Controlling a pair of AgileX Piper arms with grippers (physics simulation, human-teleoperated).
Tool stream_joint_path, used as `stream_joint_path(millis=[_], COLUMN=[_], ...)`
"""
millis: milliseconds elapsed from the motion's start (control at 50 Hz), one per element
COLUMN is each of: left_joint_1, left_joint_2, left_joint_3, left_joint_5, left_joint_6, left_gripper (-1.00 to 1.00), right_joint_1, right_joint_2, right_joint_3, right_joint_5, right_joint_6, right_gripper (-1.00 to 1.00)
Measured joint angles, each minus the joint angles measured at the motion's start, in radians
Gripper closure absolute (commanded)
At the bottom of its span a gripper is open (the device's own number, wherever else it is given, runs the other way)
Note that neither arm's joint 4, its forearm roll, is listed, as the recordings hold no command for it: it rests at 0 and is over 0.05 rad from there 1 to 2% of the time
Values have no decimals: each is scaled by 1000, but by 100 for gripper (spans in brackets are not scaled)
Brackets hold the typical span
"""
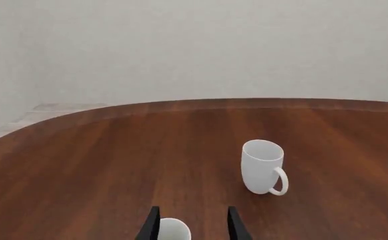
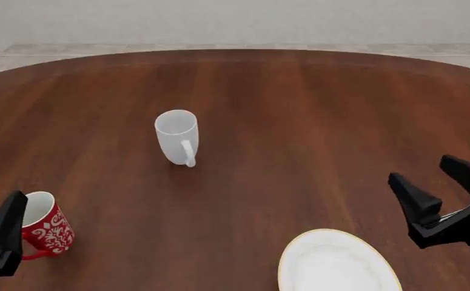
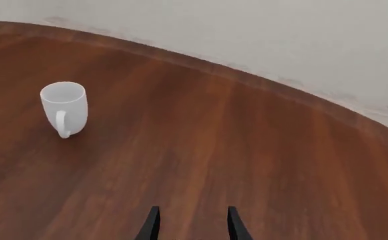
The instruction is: Put the white mug on the plate.
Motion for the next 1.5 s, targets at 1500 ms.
stream_joint_path(millis=[1500], left_joint_1=[1], left_joint_2=[-9], left_joint_3=[-1], left_joint_5=[10], left_joint_6=[0], left_gripper=[-100], right_joint_1=[312], right_joint_2=[1022], right_joint_3=[-648], right_joint_5=[22], right_joint_6=[-35], right_gripper=[-100])
